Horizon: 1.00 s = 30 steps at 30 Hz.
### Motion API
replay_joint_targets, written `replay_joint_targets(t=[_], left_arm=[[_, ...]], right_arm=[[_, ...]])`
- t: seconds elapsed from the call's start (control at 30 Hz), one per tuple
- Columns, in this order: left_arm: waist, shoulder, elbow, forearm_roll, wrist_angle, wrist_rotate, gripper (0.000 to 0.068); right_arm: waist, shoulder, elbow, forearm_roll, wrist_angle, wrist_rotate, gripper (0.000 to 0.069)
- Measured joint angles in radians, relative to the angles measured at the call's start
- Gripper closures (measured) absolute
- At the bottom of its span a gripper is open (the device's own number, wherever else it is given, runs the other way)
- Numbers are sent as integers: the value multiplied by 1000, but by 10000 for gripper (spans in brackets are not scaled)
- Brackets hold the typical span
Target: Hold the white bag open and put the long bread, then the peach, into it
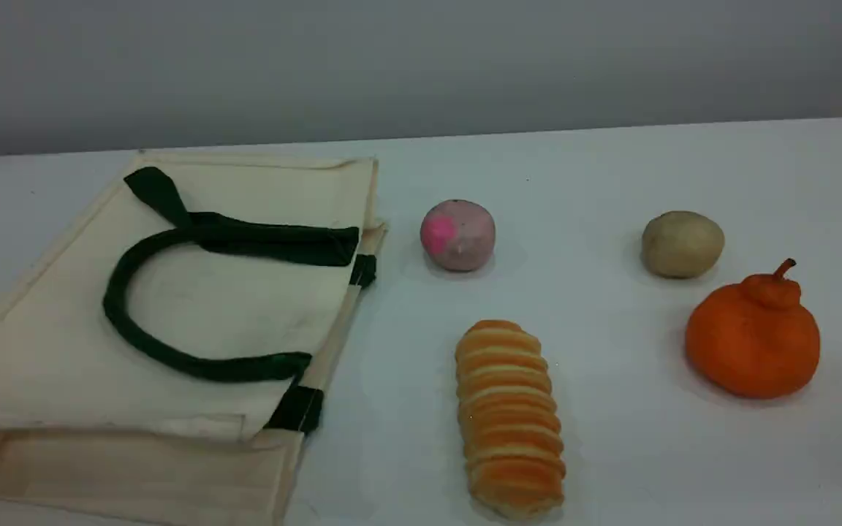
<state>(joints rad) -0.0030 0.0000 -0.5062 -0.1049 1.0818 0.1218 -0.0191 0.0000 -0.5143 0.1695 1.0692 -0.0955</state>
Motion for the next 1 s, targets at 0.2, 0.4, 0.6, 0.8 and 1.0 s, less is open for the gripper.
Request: replay_joint_targets(t=[0.2, 0.4, 0.6, 0.8, 1.0], left_arm=[[0, 63, -20, 1, -26, 0, 177], [0, 213, -90, 1, -94, -51, 177], [0, 418, -219, 1, -165, -57, 177], [0, 661, -374, 0, -171, -57, 177], [0, 915, -499, -9, -156, -57, 177]], right_arm=[[0, 26, -5, 85, -40, 0, 178], [0, 158, -91, 108, -97, -9, 178], [0, 363, -259, 108, -138, -10, 178], [0, 596, -452, 118, -110, -10, 178], [0, 810, -600, 121, -97, -10, 178]])
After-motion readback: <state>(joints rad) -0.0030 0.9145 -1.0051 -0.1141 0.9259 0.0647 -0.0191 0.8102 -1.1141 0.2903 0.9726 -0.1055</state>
